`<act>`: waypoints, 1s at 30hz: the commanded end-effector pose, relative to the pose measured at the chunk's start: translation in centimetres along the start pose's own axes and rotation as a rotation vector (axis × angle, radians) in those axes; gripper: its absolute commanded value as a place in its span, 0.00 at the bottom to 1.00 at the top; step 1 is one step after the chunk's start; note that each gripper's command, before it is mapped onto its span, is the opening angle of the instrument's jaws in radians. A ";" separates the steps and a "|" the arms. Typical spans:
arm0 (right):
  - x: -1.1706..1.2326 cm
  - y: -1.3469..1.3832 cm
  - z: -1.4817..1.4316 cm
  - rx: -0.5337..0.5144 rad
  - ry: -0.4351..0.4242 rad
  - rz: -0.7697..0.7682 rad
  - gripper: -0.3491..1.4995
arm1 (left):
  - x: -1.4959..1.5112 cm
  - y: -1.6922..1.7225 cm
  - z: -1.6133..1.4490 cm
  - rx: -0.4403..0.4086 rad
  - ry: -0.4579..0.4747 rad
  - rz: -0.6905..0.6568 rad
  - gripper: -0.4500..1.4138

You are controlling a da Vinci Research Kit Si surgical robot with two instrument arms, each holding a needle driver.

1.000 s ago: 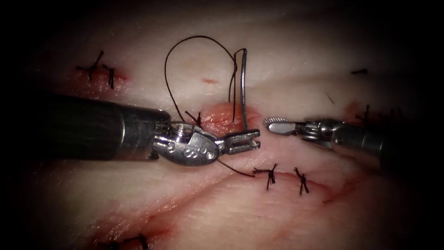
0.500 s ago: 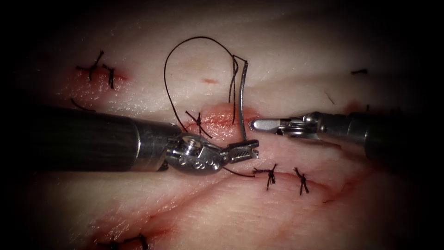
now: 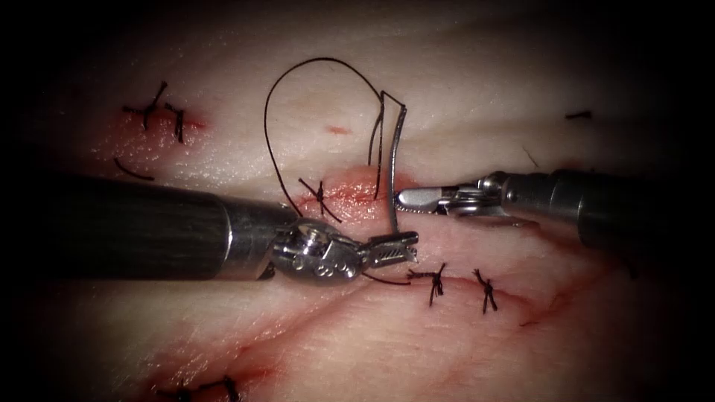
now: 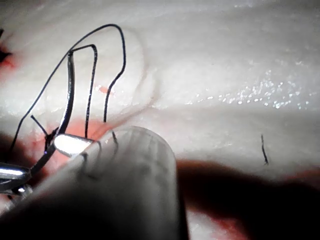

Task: Wound Closure
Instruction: Use the right tool to grab the needle from the left tool.

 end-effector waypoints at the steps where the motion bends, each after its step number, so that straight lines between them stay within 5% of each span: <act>1: 0.06 -0.04 0.10 0.006 -0.006 -0.001 0.84 | 0.00 -0.02 0.09 -0.001 0.005 0.001 0.00; 19: 0.00 -0.13 0.31 0.032 -0.029 0.003 0.82 | 0.03 0.00 0.10 -0.011 0.009 0.002 0.00; 21: -0.01 -0.12 0.32 0.025 -0.035 -0.003 0.67 | 0.04 0.00 0.10 -0.014 0.007 0.001 0.00; 22: -0.02 -0.12 0.32 0.016 -0.043 -0.009 0.52 | 0.04 0.00 0.10 -0.014 0.007 0.001 0.00; 23: -0.04 -0.11 0.32 -0.005 -0.061 -0.021 0.16 | 0.04 0.00 0.10 -0.014 0.007 0.001 0.00; 24: -0.05 -0.10 0.31 -0.027 -0.078 -0.027 0.00 | 0.04 0.00 0.10 -0.014 0.008 0.001 0.00; 30: -0.06 -0.07 0.25 -0.096 -0.102 -0.087 0.00 | 0.04 0.00 0.10 -0.017 0.007 0.002 0.00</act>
